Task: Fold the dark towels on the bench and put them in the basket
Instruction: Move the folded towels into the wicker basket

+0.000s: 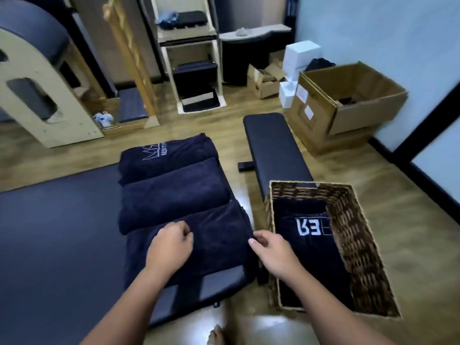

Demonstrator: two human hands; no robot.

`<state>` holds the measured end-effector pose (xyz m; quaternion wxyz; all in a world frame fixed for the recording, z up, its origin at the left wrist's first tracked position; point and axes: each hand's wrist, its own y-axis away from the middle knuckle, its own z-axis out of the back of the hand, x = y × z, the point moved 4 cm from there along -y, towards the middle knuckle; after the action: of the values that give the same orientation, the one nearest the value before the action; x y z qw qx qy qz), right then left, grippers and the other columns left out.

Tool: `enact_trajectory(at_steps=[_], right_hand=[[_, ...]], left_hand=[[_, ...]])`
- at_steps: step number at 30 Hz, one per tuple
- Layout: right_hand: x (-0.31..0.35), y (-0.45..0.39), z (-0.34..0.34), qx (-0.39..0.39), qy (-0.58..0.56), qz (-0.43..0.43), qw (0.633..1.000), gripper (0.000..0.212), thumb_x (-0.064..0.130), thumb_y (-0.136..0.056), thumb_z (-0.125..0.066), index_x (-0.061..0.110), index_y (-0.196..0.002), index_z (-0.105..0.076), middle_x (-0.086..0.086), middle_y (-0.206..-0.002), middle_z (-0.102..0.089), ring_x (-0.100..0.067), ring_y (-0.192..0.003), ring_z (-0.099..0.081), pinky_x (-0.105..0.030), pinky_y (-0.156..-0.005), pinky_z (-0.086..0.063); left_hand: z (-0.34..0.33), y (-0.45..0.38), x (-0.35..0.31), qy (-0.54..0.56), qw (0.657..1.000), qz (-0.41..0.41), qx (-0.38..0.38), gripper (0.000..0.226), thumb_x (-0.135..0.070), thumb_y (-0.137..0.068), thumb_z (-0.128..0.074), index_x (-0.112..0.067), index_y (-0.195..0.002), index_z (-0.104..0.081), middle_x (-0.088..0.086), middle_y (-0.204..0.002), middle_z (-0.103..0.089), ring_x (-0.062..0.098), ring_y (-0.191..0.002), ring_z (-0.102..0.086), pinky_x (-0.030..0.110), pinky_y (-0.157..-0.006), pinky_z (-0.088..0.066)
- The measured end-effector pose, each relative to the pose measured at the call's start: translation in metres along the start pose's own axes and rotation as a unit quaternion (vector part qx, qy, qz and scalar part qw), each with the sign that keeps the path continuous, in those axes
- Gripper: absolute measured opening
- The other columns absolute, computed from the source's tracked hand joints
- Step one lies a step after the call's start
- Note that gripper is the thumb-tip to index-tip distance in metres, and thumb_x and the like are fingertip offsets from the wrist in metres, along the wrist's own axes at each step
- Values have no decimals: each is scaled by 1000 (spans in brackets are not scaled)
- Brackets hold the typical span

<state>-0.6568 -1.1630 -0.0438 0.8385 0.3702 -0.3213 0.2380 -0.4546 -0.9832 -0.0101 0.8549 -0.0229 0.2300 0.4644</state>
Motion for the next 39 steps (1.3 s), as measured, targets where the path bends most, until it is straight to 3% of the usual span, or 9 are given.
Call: enact_trajectory(at_steps=[3,6,10,12,17,23,28,33,39], right_hand=[[38,-13,-17,-6,62,26,998,57,44,-94,-65,13,-141,-55,-2,-137,-62,-22,-128,-56,-30,-104,-42],[65,-27,-35,-10,104,12,994,66,48,-88,-69,14,-141,-49,-8,-134,-60,-30,-126,-56,-36,-103,-45],[55,-58,-54,6,109,-44,993,90,57,-70,-72,29,-147,-34,-8,-129,-62,-32,-119,-58,-39,-102,-47],[48,-64,-56,10,71,-59,996,96,54,-65,-74,35,-149,-31,0,-126,-65,-27,-115,-62,-40,-102,-49],[58,-52,-53,-35,109,-56,992,63,41,-81,-75,34,-135,-44,1,-119,-67,-29,-109,-64,-37,-92,-51],[37,-49,-33,-49,113,-67,990,74,36,-89,-71,27,-153,-34,-3,-137,-61,-29,-126,-56,-39,-103,-48],[-16,-45,25,-89,89,-104,987,78,36,-89,-72,30,-155,-31,1,-137,-60,-25,-124,-58,-39,-102,-49],[-85,-46,118,-152,67,-136,977,68,34,-86,-75,30,-145,-42,-3,-128,-66,-31,-116,-62,-36,-95,-48],[-150,-85,218,-234,35,-168,957,50,30,-86,-76,23,-116,-36,-18,-112,-68,-40,-104,-64,-42,-83,-47]], left_hand=[[14,10,60,-37,997,61,-14,29,-30,-92,-65,-20,-119,-66,9,-110,-57,34,-105,-59,41,-85,-51],[16,19,105,-68,986,142,51,66,-54,-90,-66,-36,-149,-40,12,-137,-42,37,-127,-41,50,-101,-47],[7,17,135,99,968,207,100,91,-62,-83,-70,-48,-157,-19,13,-151,-41,39,-135,-43,45,-109,-40],[4,14,134,176,959,194,107,93,-53,-84,-73,-46,-158,-17,1,-150,-51,30,-134,-50,38,-106,-43],[-1,12,122,134,967,188,103,92,-47,-89,-70,-42,-160,-12,-1,-149,-54,30,-132,-53,37,-100,-44],[-1,-3,109,259,943,204,49,65,-26,-88,-76,-37,-145,-48,-3,-128,-64,26,-121,-59,42,-107,-46],[-32,-11,42,267,947,162,68,51,-19,-85,-79,-41,-127,-60,-8,-112,-69,21,-109,-65,40,-100,-50],[-75,-23,-73,218,970,80,65,49,-22,-87,-77,-38,-130,-61,-11,-103,-67,21,-106,-65,32,-87,-47],[-140,-71,-195,225,967,71,91,56,-20,-87,-75,-33,-138,-59,-7,-117,-71,18,-112,-64,36,-102,-50]])
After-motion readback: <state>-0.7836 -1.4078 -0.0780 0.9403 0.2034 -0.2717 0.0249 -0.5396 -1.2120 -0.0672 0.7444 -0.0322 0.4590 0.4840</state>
